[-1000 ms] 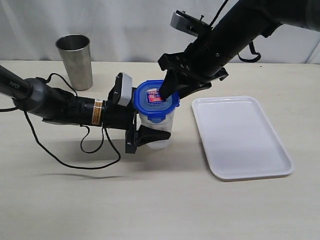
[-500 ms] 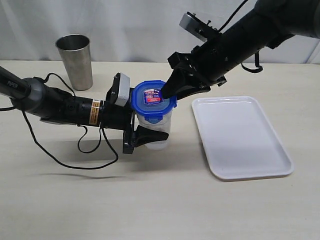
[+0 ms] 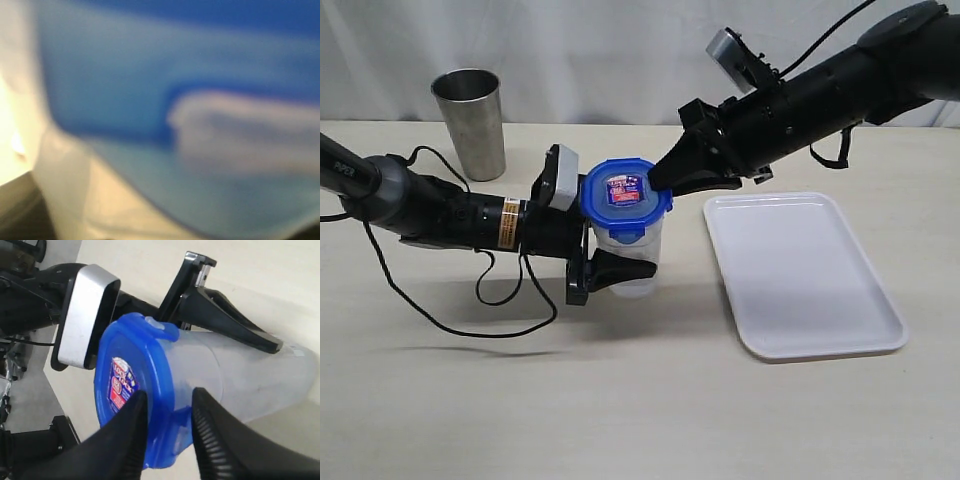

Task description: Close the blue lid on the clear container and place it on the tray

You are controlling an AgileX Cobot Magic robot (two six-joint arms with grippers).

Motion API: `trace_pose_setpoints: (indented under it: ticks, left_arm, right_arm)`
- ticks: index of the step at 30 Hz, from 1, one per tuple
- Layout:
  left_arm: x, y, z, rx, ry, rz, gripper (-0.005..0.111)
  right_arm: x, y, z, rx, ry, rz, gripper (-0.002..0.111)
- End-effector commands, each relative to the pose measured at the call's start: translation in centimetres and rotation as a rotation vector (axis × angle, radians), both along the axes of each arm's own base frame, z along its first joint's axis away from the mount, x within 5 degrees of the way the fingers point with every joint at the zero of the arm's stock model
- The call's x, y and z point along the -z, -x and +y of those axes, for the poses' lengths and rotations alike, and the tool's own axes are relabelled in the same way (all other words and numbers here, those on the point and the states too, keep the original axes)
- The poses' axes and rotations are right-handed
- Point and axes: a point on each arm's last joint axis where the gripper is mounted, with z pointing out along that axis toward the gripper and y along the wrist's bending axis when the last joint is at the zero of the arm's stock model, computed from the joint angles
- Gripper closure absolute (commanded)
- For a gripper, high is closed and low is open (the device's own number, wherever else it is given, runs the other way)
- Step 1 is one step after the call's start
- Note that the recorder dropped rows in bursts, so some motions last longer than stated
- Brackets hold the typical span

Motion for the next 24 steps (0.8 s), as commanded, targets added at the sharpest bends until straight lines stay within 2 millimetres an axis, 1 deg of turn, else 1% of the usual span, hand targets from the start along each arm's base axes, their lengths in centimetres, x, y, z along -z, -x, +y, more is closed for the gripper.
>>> trace_pose_setpoints:
  ticks: [1, 2, 9, 12, 16, 17, 19, 21, 24]
  left_arm:
    - [-1.1, -0.5, -0.5, -0.047, 0.058, 0.02, 0.107]
    - [-1.1, -0.5, -0.5, -0.048, 0.059, 0.024, 0.107]
    - [-1.1, -0.4, -0.5, -0.047, 0.057, 0.045, 0.107]
    - [-1.1, -0.3, -0.5, -0.039, 0.052, 0.044, 0.107]
    - [-1.1, -0.2, -0.5, -0.016, 0.055, 0.045, 0.107]
    - [-1.2, -0.2, -0.6, -0.005, 0.049, 0.037, 0.107]
    - [-1.5, -0.4, -0.7, 0.036, 0.024, 0.057, 0.107]
    - [-2.0, -0.7, -1.1, 0.088, -0.011, 0.059, 0.107]
    - [-2.8, -1.4, -1.3, 0.101, -0.022, 0.067, 0.107]
  right_arm:
    - [-1.5, 0.9, 0.1, -0.047, -0.07, 0.001, 0.063]
    - [-2.2, 0.9, -0.3, -0.039, -0.071, -0.026, 0.058]
    - [-6.1, 1.2, -3.2, 0.046, -0.064, -0.185, 0.049]
    - [-7.1, 1.5, -3.7, 0.058, -0.059, -0.217, 0.045]
    - [-8.4, 2.3, -3.8, 0.056, -0.058, -0.256, 0.046]
    - [-8.9, 2.5, -3.8, 0.052, -0.055, -0.282, 0.047]
    - [-10.1, 3.1, -4.0, 0.051, -0.033, -0.346, 0.054]
    - [-11.3, 3.7, -4.4, 0.059, 0.017, -0.418, 0.066]
    - [-12.6, 5.2, -4.8, 0.027, 0.068, -0.518, 0.083]
